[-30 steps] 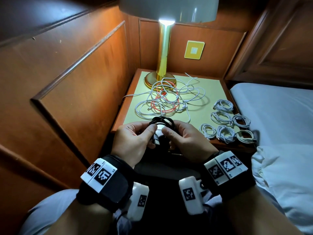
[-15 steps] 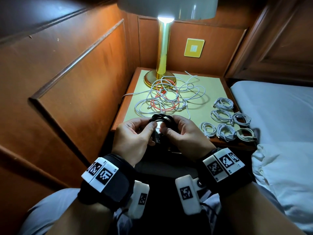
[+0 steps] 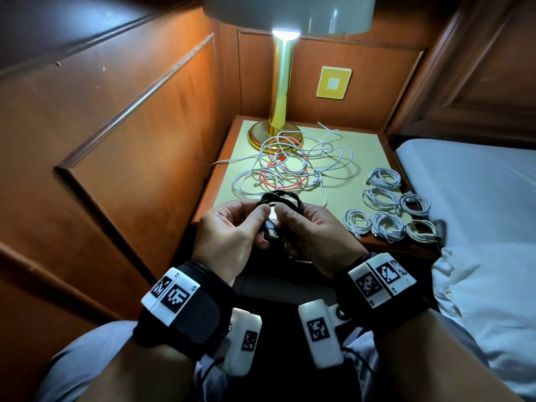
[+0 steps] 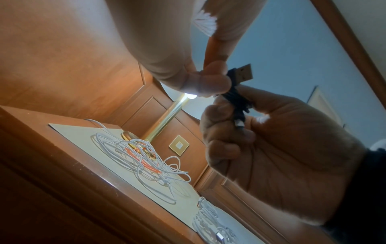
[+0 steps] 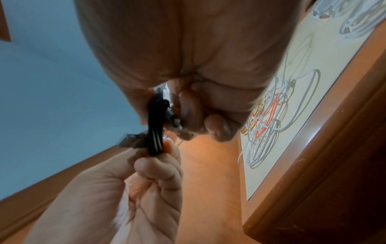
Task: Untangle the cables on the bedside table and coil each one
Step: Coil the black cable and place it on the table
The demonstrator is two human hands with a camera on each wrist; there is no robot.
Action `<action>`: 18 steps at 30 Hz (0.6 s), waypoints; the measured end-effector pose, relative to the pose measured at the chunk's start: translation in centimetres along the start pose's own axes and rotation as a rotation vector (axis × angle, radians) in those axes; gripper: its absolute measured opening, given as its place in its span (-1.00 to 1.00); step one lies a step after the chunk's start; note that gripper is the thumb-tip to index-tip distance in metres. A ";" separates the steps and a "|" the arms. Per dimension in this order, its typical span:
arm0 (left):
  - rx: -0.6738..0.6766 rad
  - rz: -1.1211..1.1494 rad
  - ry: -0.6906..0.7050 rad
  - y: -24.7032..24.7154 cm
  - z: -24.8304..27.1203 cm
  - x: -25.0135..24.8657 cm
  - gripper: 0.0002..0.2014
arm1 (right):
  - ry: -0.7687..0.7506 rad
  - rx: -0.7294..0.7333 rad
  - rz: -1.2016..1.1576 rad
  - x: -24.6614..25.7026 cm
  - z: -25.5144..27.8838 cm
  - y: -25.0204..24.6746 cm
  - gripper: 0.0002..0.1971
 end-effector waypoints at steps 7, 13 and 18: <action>-0.023 0.082 -0.052 -0.1 0.1 -0.5 -0.91 | -0.026 0.130 -0.147 0.5 0.4 -0.2 -0.87; 0.034 0.076 -0.058 0.0 1.5 -1.1 -0.89 | -0.092 0.244 -0.067 1.0 1.9 -0.5 -0.78; 0.080 -0.172 0.079 0.5 3.0 -1.4 -0.91 | -0.106 0.195 0.219 0.8 3.0 -1.7 -0.66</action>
Point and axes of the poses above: each hand's wrist, its own z-axis away from the middle knuckle, its own y-axis out of the palm, x = y × z, the point moved 4 cm from there along -z, towards the middle knuckle, and after that the axes turned 1 degree about x, right-handed, at the moved point
